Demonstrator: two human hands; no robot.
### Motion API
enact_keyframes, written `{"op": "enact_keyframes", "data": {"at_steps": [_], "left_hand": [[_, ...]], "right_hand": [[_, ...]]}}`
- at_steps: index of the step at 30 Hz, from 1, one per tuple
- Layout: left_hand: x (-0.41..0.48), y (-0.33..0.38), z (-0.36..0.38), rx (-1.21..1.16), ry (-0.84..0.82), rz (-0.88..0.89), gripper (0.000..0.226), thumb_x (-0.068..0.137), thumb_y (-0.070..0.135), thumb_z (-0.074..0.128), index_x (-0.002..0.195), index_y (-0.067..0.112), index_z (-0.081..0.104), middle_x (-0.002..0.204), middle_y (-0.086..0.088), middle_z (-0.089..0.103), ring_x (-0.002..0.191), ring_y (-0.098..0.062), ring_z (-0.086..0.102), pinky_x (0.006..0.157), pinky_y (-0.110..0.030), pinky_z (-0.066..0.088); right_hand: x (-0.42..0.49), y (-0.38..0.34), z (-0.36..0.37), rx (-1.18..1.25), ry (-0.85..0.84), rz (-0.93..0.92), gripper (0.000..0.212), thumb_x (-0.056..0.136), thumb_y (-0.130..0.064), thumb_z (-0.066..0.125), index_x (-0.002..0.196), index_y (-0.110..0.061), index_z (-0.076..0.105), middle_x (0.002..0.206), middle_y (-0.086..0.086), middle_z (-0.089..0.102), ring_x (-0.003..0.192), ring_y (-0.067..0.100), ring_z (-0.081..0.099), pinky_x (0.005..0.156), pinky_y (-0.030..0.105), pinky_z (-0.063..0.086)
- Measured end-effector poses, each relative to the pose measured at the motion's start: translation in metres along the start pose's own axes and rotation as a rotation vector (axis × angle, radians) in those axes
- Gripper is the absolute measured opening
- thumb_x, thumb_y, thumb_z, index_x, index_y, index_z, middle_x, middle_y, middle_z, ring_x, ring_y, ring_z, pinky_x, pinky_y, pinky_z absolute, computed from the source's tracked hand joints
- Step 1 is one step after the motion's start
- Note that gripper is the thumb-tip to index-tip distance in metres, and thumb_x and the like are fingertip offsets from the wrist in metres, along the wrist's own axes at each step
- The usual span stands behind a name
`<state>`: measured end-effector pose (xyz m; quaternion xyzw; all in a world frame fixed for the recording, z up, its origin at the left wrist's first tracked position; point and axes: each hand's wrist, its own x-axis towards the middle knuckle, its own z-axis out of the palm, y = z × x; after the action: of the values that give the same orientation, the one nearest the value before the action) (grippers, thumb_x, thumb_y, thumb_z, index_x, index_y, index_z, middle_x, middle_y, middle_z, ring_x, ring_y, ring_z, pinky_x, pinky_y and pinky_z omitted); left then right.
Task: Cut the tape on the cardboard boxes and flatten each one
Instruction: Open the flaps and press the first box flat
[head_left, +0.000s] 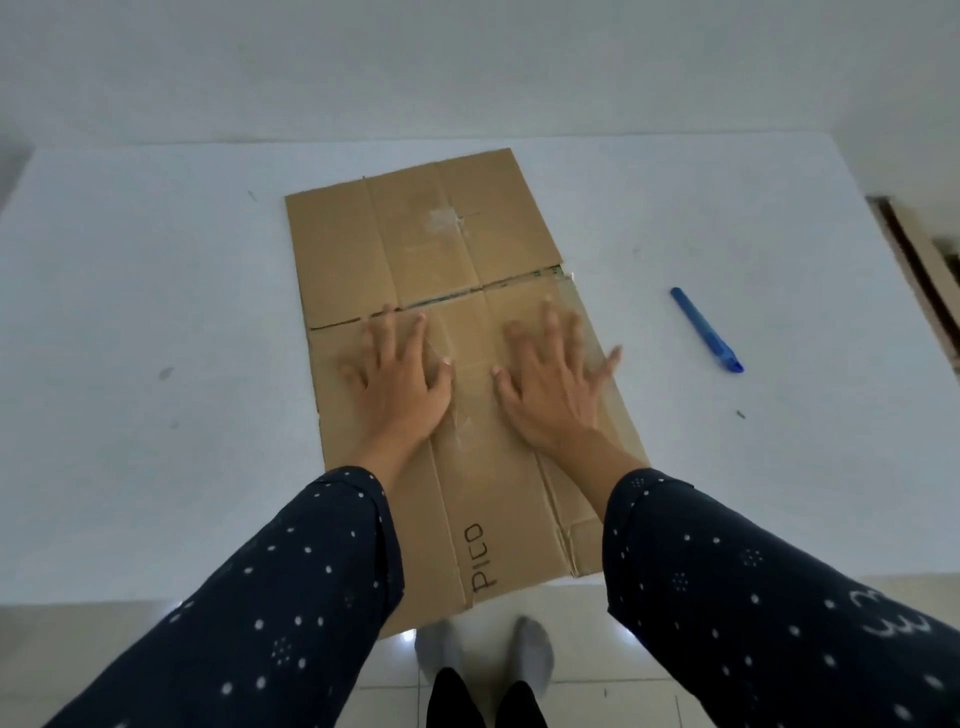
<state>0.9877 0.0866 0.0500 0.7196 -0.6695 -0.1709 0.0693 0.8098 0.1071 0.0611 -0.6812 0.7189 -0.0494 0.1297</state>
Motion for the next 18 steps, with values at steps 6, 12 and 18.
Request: {"op": "enact_keyframes", "data": {"at_steps": [6, 12, 18], "left_hand": [[-0.015, -0.012, -0.044, -0.326, 0.071, -0.584, 0.084, 0.094, 0.040, 0.057, 0.159, 0.021, 0.007, 0.166, -0.012, 0.000, 0.146, -0.043, 0.019, 0.116, -0.057, 0.022], [-0.001, -0.051, -0.082, -0.761, 0.017, -0.695, 0.052, 0.096, 0.016, 0.053, 0.145, 0.008, 0.040, 0.139, -0.014, 0.052, 0.110, -0.030, 0.056, 0.090, -0.038, 0.049], [0.010, -0.085, -0.112, -0.678, 0.059, -0.544, 0.037, 0.098, 0.015, 0.052, 0.134, 0.009, 0.051, 0.123, -0.011, 0.060, 0.105, -0.029, 0.059, 0.079, -0.034, 0.045]], "right_hand": [[0.009, 0.000, -0.041, 0.215, -0.100, 0.369, 0.069, 0.094, -0.042, 0.046, 0.152, -0.025, 0.012, 0.151, 0.014, 0.026, 0.133, 0.034, 0.027, 0.100, 0.054, 0.030], [0.022, -0.020, -0.072, 0.349, -0.154, 0.530, 0.056, 0.093, -0.022, 0.043, 0.146, -0.020, 0.028, 0.121, 0.004, 0.049, 0.128, 0.030, 0.031, 0.095, 0.050, 0.034], [0.013, -0.059, -0.068, 0.426, -0.261, 0.575, 0.061, 0.089, -0.028, 0.045, 0.146, -0.025, 0.024, 0.132, 0.014, 0.040, 0.118, 0.040, 0.044, 0.098, 0.050, 0.042]]}}
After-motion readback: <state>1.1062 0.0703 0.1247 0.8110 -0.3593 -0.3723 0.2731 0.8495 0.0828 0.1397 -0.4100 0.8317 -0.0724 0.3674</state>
